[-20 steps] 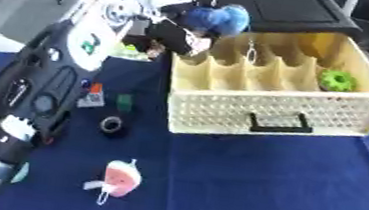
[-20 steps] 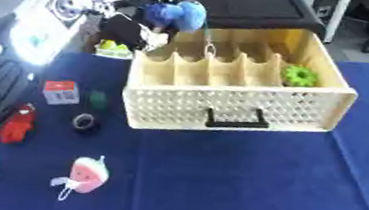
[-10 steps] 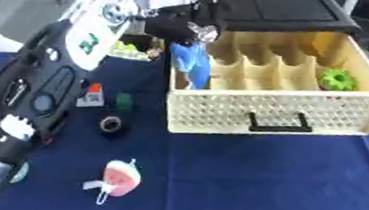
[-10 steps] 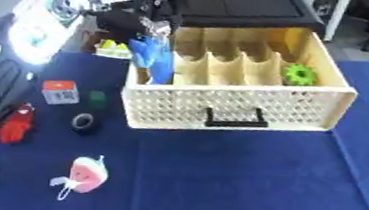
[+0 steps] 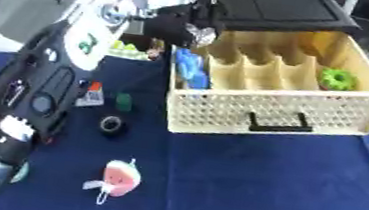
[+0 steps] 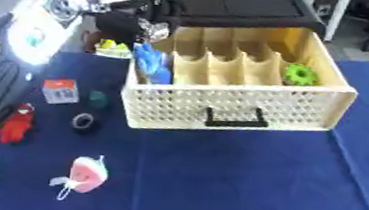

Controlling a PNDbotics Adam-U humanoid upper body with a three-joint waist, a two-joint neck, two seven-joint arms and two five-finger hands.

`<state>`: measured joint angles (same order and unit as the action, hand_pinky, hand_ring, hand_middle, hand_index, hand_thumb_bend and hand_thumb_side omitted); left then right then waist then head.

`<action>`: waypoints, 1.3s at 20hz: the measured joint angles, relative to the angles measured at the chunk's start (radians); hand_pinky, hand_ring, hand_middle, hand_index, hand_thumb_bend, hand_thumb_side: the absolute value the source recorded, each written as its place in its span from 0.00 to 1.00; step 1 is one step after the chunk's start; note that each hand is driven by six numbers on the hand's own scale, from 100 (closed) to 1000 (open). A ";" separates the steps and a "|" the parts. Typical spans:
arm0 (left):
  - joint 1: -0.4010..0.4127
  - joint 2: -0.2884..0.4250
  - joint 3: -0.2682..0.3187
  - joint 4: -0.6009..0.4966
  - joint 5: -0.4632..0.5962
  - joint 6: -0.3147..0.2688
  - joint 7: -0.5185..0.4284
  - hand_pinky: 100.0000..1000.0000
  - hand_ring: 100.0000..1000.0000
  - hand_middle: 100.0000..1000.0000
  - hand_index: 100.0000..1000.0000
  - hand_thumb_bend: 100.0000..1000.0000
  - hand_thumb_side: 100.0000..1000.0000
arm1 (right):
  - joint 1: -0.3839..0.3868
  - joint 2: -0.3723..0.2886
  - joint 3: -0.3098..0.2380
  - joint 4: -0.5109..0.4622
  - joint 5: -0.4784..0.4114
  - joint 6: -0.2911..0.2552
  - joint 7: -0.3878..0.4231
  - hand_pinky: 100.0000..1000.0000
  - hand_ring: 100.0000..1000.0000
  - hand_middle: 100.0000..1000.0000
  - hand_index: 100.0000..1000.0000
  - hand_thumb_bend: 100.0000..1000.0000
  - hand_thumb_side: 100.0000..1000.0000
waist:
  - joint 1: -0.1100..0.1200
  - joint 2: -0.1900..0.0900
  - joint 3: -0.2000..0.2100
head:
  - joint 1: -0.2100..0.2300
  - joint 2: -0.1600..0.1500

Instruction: Pick up objects from table and place into drawer.

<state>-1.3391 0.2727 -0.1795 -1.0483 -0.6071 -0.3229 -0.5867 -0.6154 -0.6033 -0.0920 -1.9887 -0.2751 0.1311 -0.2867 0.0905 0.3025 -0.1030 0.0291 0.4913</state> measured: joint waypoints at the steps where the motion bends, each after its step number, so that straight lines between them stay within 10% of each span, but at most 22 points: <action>1: 0.004 0.000 0.003 -0.009 0.016 0.009 0.003 0.37 0.59 0.57 0.81 0.00 0.77 | 0.000 0.000 0.000 0.000 0.000 0.001 0.001 0.56 0.43 0.31 0.68 0.00 1.00 | -0.001 0.000 0.001 | 0.000 0.000; 13: 0.093 0.076 0.071 -0.287 0.427 0.229 0.330 0.29 0.49 0.48 0.69 0.00 0.68 | -0.019 -0.089 0.022 0.000 0.026 0.009 0.044 0.56 0.48 0.36 0.70 0.00 1.00 | -0.032 -0.011 0.031 | -0.005 0.020; 26: 0.391 0.245 0.111 -0.688 0.681 0.307 0.624 0.36 0.54 0.54 0.74 0.00 0.72 | -0.072 -0.308 0.122 0.000 0.151 0.081 0.274 0.60 0.60 0.50 0.76 0.00 1.00 | -0.063 -0.047 0.075 | 0.000 0.061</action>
<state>-0.9480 0.5173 -0.0682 -1.7358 0.0735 -0.0157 0.0374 -0.6876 -0.9110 0.0299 -1.9889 -0.1245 0.2118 -0.0126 0.0273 0.2556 -0.0283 0.0287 0.5526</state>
